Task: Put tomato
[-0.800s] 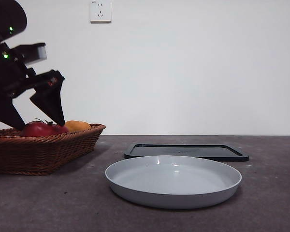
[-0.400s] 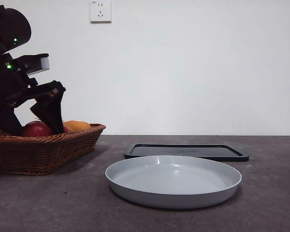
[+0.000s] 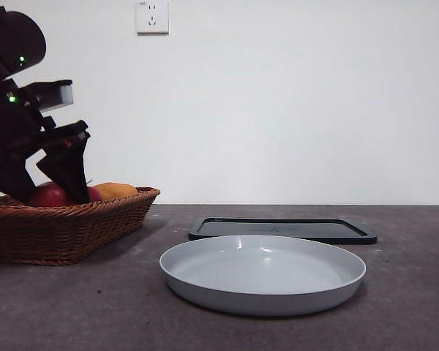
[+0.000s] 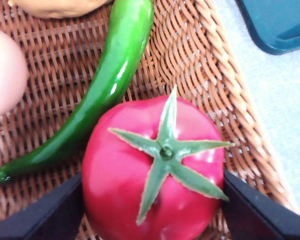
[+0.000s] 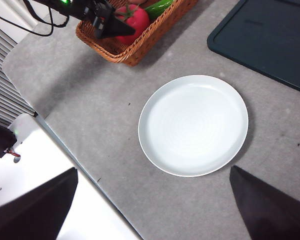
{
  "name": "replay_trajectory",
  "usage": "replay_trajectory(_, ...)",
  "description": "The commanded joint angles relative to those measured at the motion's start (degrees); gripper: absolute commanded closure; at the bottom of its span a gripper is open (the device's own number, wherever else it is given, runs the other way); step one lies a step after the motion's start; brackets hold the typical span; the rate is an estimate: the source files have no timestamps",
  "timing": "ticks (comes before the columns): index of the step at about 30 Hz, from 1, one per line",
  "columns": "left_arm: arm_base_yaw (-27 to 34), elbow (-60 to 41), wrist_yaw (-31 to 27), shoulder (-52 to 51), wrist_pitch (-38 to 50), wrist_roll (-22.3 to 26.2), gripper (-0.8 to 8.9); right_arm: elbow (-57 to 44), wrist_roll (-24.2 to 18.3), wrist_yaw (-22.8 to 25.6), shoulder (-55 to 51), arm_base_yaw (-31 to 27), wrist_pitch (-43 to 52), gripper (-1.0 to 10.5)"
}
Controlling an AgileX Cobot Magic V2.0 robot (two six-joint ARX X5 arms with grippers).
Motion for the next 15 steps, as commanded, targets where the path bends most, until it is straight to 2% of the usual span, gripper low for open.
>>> replay_trajectory(1,-0.31,2.08,0.17,-3.34,0.35,-0.61,4.84,1.09,-0.42,0.04,0.46,0.28,0.37,4.6)
replay_trajectory(3,-0.72,2.51,0.39,-6.08,0.15,-2.16,4.84,1.09,-0.42,0.04,0.46,0.28,0.39,4.6)
replay_trajectory(8,-3.45,2.67,5.27,-13.55,0.13,-3.65,4.84,1.09,-0.42,0.04,0.46,0.28,0.39,4.6)
replay_trajectory(15,-12.48,2.67,5.29,-17.05,0.07,-4.24,4.84,1.09,-0.42,0.07,0.46,0.28,0.42,4.6)
